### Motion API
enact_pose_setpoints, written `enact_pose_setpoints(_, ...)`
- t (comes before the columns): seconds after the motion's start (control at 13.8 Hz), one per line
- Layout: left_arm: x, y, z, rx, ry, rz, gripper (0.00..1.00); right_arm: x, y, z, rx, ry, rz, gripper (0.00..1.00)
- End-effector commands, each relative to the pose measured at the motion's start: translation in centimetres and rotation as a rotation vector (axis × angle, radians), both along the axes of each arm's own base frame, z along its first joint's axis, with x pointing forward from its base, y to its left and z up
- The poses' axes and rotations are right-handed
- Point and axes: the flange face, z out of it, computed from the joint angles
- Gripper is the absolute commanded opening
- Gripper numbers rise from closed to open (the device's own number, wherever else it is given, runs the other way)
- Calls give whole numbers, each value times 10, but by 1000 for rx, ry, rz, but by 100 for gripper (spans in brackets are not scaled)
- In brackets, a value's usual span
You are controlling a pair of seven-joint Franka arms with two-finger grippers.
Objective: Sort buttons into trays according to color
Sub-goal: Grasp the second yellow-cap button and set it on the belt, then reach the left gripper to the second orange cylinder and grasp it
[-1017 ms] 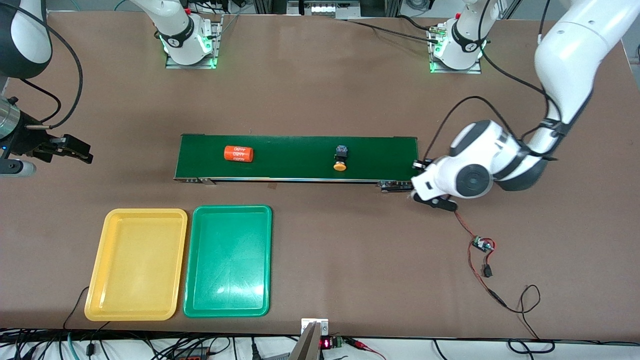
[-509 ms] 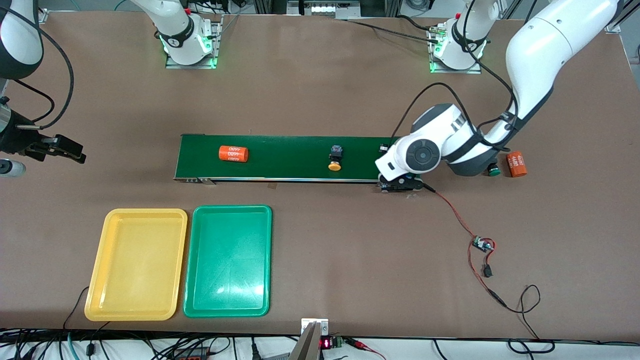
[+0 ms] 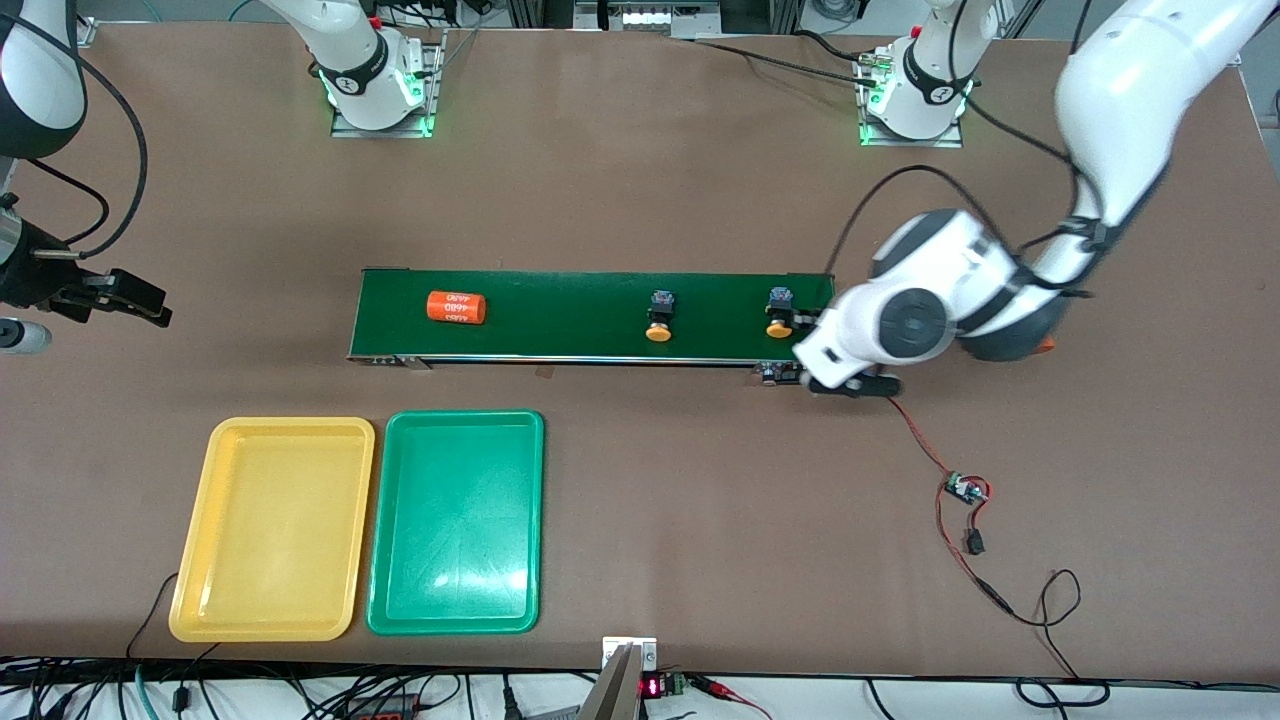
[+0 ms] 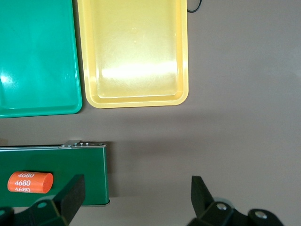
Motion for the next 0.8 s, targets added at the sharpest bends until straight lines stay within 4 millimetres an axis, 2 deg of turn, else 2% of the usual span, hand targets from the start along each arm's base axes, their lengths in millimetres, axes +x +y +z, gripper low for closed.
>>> enact_pose_setpoints(0.0,27,78,6,76,20,102,100,0,-1,3,17,0,-2,100)
enact_pose_setpoints(0.15,39,156,-20,144,39,200,100,0,-1,3,17,0,-2,100)
enact_pose_setpoints(0.29,38,213,-47,159,77,179,100,0,-1,3,17,0,-2,100)
enact_pose_setpoints(0.44,32,254,-70,170,120,145,100,1,-1,2,17,1,-3,100)
enact_pose_setpoints(0.58,22,298,-82,124,160,80,100,1,-1,0,17,6,-13,100)
enact_pose_setpoints(0.65,13,325,-90,87,177,69,100,1,-2,1,17,0,-14,100)
enact_pose_setpoints(0.73,5,343,-98,60,177,69,100,4,0,-5,15,7,-13,100)
